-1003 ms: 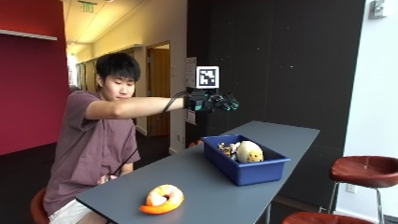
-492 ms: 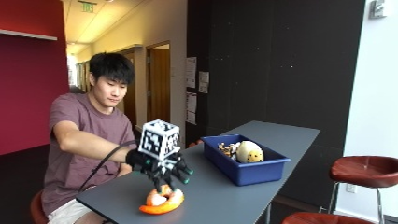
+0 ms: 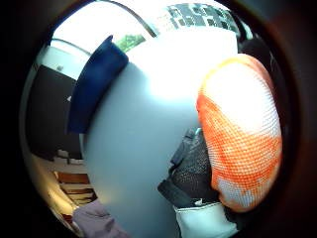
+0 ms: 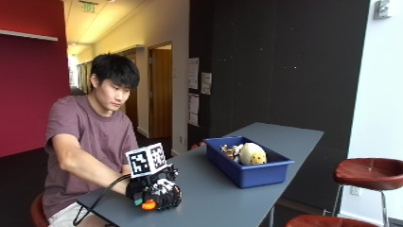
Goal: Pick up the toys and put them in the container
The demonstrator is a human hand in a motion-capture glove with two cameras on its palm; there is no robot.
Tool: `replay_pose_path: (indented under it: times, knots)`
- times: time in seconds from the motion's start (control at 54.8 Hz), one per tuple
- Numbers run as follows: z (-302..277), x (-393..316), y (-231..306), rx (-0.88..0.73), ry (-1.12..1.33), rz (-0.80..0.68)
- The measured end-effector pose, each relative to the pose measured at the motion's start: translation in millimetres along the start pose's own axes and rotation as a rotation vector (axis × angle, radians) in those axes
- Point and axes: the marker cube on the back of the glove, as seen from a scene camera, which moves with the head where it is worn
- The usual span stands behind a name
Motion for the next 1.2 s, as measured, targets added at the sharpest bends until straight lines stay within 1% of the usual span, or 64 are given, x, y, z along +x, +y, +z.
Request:
replay_pose_path:
  times: [0.055, 0.182, 0.274, 0.383, 0.456, 0.657, 0.93, 1.04, 1.204]
  knots:
    - [-5, -7, -2, 0.009, 0.060, -0.039]
    - [-18, -14, -19, -0.211, 0.088, -0.050]
    - [-50, -21, -43, -0.263, 0.023, -0.034]
    - [-101, -34, -77, -0.199, -0.171, 0.015]
    - [-121, -45, -84, -0.174, -0.227, 0.014]
    - [-151, -61, -77, -0.119, -0.170, -0.022]
    - [-179, -58, -62, -0.111, -0.024, -0.029]
    - [-205, -77, -67, -0.080, 0.006, -0.070]
    - [-241, -119, -90, -0.038, 0.003, -0.137]
